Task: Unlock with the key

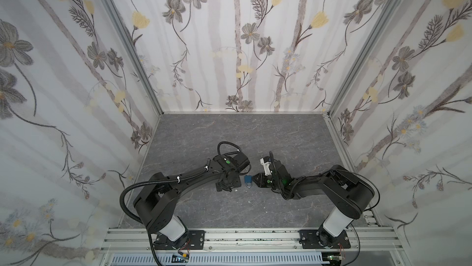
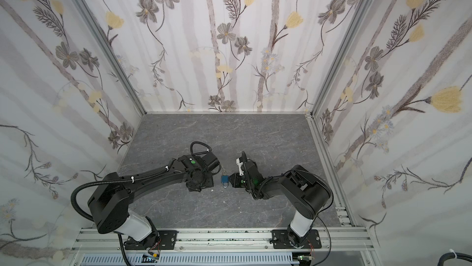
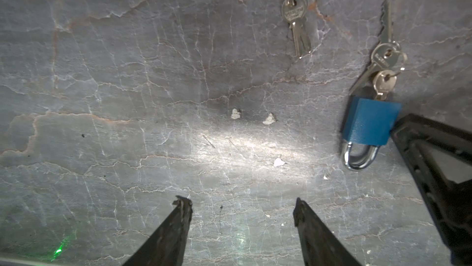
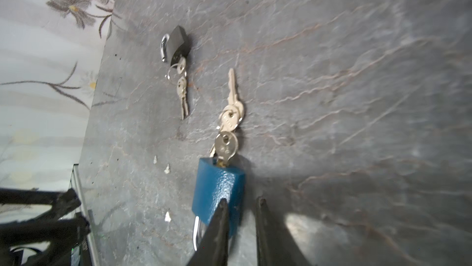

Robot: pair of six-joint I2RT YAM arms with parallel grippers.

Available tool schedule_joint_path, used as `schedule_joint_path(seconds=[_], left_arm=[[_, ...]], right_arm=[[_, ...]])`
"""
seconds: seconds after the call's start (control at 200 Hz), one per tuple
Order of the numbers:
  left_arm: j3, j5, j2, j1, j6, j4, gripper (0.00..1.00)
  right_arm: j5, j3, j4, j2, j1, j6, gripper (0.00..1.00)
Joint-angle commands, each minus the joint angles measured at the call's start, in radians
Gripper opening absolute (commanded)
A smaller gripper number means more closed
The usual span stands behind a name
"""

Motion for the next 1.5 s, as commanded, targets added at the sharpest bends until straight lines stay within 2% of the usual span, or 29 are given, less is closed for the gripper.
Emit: schedule_joint_path(seconds=[0.0,0.175,0.345,0.49,0.59,0.689,0.874,1.289,1.494], left_arm=[[-0.013,-0.013,-0.013,0.007,-0.017,0.022,0.67],[-0.013,-0.002,-0.018,0.017,-0.021,0.03,0.67],[-0.016,0.015,-0.03,0.016,-0.029,0.045,0.68],[-0.029,0.137,-0.016,0.017,-0.011,0.141,0.7],[-0.012,0.247,0.036,0.009,0.033,0.206,0.62],[0.05,0.277,0.113,-0.02,0.09,0.184,0.49],[0.117,0.32,0.232,-0.037,0.104,0.208,0.41],[0.198,0.25,0.359,-0.027,0.085,0.241,0.44],[0.237,0.096,0.373,-0.012,0.065,0.125,0.53]], right_arm=[[-0.066,0.0,0.035,-0.001,0.036,0.018,0.22],[-0.122,0.011,0.072,-0.039,0.064,-0.043,0.25],[-0.066,0.016,-0.008,-0.093,0.049,-0.094,0.26],[-0.043,-0.007,-0.055,-0.145,0.012,-0.123,0.28],[-0.009,-0.048,-0.068,-0.188,-0.025,-0.121,0.28],[0.014,-0.114,-0.047,-0.242,-0.077,-0.103,0.28],[0.048,-0.202,-0.035,-0.343,-0.115,-0.094,0.29],[0.076,-0.252,-0.028,-0.401,-0.121,-0.089,0.29],[0.08,-0.261,-0.027,-0.419,-0.12,-0.089,0.29]])
